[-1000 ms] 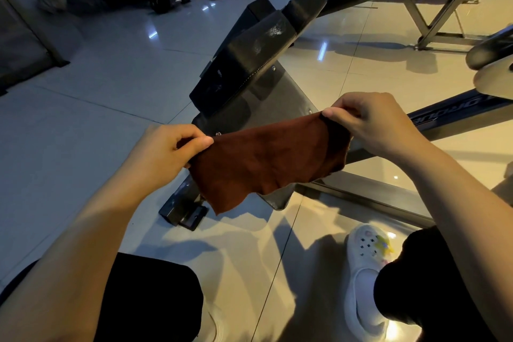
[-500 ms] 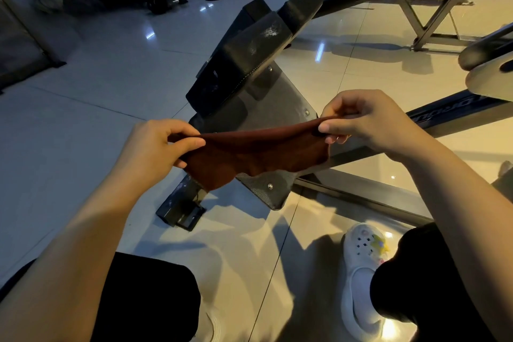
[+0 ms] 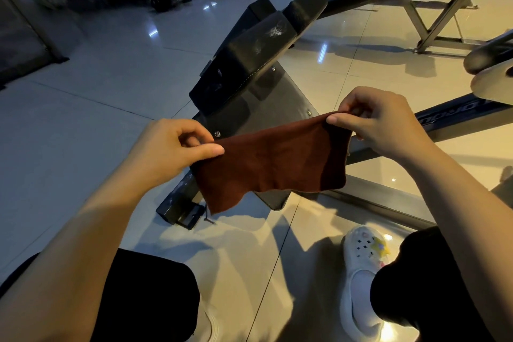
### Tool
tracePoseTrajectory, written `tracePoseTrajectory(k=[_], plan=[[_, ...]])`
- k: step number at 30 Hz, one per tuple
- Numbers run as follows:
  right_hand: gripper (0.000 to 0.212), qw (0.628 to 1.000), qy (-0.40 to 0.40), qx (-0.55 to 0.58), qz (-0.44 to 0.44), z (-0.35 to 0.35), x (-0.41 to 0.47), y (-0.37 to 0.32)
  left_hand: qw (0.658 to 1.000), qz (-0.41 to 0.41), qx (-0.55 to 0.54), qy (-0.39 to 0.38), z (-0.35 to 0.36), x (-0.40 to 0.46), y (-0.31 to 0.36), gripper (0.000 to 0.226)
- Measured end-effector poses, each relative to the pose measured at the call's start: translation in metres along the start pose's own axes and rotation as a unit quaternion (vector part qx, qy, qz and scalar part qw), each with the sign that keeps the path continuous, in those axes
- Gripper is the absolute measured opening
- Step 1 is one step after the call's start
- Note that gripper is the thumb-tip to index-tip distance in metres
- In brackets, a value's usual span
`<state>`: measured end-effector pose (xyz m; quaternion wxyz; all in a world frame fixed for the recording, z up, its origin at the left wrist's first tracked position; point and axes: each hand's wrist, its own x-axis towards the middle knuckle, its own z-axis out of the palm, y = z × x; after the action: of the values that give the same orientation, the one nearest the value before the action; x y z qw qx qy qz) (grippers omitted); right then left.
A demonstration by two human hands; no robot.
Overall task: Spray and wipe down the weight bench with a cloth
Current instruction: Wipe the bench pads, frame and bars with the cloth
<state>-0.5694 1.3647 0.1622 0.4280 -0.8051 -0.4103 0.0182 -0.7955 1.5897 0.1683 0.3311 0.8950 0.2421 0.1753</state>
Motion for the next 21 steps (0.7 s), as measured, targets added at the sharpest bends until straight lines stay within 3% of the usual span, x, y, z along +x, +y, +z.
tracePoseTrajectory(k=[4, 8, 12, 15, 18, 21], plan=[[0.009, 0.994, -0.071, 0.063, 0.055, 0.012, -0.003, 0.004, 0.998, 0.012, 0.039, -0.047, 0.013, -0.003, 0.005, 0.01], [0.015, 0.971, -0.05, 0.181, 0.146, 0.018, -0.003, 0.001, 0.999, 0.017, 0.017, -0.043, 0.016, -0.005, 0.007, 0.01], [0.018, 0.985, -0.026, 0.124, 0.117, 0.019, 0.001, 0.003, 0.997, 0.035, 0.046, -0.049, 0.012, -0.008, 0.013, 0.016], [0.015, 0.995, -0.006, 0.069, 0.073, 0.022, 0.004, 0.002, 0.978, 0.075, 0.107, -0.162, 0.014, -0.013, 0.022, 0.04], [0.014, 0.999, -0.008, 0.019, 0.042, 0.027, 0.005, 0.0, 0.943, 0.09, 0.158, -0.278, 0.026, -0.015, 0.027, 0.047], [0.009, 1.0, -0.013, 0.0, 0.023, 0.028, 0.005, -0.003, 0.93, 0.049, 0.163, -0.327, 0.038, -0.011, 0.024, 0.068]])
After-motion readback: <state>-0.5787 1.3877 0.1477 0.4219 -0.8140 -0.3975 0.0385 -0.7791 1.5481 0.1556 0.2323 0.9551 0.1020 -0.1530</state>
